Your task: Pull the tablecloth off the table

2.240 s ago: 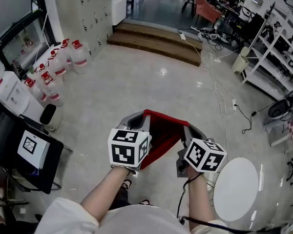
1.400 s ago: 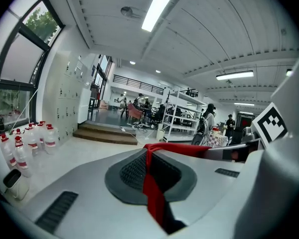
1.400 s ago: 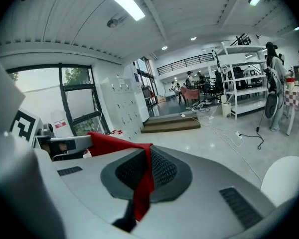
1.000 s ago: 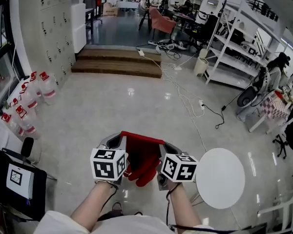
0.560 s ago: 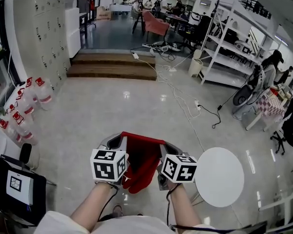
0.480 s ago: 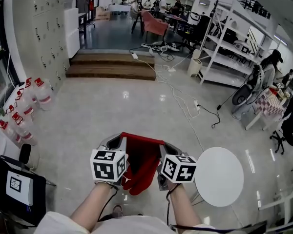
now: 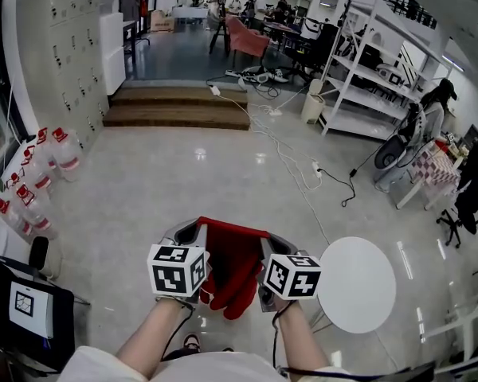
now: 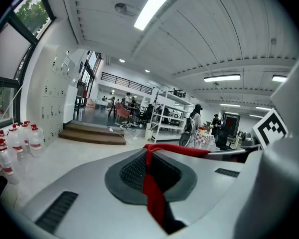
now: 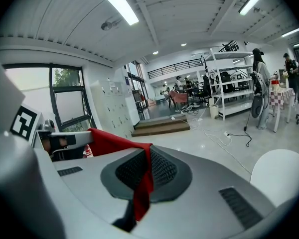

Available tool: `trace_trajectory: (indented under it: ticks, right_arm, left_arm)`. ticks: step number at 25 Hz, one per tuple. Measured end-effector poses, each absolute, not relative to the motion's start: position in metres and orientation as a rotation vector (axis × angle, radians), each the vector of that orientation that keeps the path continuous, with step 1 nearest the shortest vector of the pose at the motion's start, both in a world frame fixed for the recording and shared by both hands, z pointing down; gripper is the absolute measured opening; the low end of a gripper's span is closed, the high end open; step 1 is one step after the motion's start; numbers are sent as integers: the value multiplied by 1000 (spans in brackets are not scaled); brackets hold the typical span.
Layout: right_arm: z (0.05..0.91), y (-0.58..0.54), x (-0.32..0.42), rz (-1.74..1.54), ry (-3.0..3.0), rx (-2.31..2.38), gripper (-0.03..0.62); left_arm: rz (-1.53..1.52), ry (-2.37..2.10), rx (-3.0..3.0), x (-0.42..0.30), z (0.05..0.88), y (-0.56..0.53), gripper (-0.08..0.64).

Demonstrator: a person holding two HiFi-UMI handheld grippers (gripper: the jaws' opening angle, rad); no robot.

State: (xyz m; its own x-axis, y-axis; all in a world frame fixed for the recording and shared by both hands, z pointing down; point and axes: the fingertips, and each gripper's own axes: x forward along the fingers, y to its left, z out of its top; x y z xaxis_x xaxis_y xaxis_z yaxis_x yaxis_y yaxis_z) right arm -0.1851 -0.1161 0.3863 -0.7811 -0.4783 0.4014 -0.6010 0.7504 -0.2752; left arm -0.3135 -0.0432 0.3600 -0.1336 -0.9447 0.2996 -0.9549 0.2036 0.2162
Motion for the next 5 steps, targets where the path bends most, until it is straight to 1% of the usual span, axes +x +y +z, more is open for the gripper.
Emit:
trace_trajectory:
  ticks: [5]
  right_arm:
    - [386, -115, -178, 567, -2640, 847, 26]
  left_arm:
    - [42, -2106, 1782, -306, 360, -42, 17]
